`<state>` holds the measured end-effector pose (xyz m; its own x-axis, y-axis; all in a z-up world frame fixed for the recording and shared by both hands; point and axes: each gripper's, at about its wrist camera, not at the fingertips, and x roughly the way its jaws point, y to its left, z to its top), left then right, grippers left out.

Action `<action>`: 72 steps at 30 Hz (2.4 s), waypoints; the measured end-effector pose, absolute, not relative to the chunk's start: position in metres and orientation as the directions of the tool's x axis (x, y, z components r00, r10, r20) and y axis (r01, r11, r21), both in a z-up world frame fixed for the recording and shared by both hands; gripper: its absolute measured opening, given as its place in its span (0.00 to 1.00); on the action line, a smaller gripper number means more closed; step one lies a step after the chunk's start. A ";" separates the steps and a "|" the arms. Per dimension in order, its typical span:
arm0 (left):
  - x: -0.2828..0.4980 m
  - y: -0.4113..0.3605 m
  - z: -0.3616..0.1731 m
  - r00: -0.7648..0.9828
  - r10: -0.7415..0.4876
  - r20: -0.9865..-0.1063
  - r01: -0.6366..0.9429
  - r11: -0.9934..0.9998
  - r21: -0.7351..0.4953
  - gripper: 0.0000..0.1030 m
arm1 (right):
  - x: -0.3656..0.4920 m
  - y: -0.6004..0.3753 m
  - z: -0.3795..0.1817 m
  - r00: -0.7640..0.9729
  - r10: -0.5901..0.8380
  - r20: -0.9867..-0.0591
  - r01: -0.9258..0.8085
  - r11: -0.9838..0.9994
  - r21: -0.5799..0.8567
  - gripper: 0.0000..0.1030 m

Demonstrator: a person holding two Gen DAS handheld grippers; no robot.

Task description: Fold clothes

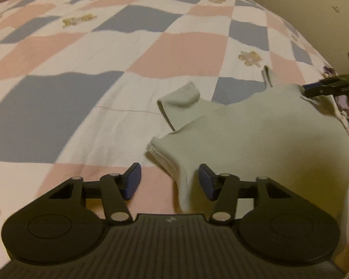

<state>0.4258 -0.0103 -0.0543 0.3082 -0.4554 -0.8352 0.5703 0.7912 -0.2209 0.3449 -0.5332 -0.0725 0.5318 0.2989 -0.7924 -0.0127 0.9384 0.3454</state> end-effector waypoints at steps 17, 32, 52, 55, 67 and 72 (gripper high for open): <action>0.420 -0.017 -0.047 0.375 -0.466 -0.801 0.549 0.808 -0.213 0.00 | 0.339 -0.556 -0.097 0.597 0.324 -0.734 0.152 0.853 0.500 0.11; 0.454 -0.017 -0.037 0.450 -0.436 -0.779 0.549 0.823 -0.144 0.01 | 0.367 -0.560 -0.068 0.664 0.246 -0.706 0.095 0.909 0.406 0.06; 0.450 -0.134 0.035 0.387 -0.477 -0.789 0.853 0.510 0.110 0.48 | 0.225 -0.505 -0.027 0.647 0.128 -0.752 0.325 0.845 0.424 0.27; 0.454 -0.181 0.029 0.238 -0.518 -0.822 0.940 0.337 0.060 0.53 | 0.197 -0.485 -0.024 0.659 0.146 -0.737 0.381 0.781 0.495 0.27; 0.478 -0.315 -0.031 -0.010 -0.355 -0.935 1.000 -0.002 -0.010 0.41 | 0.165 -0.445 -0.074 0.622 0.282 -0.731 0.452 0.633 0.629 0.38; 0.483 -0.338 -0.052 -0.077 -0.239 -0.968 0.995 -0.072 -0.061 0.40 | 0.165 -0.446 -0.090 0.664 0.274 -0.695 0.483 0.553 0.679 0.42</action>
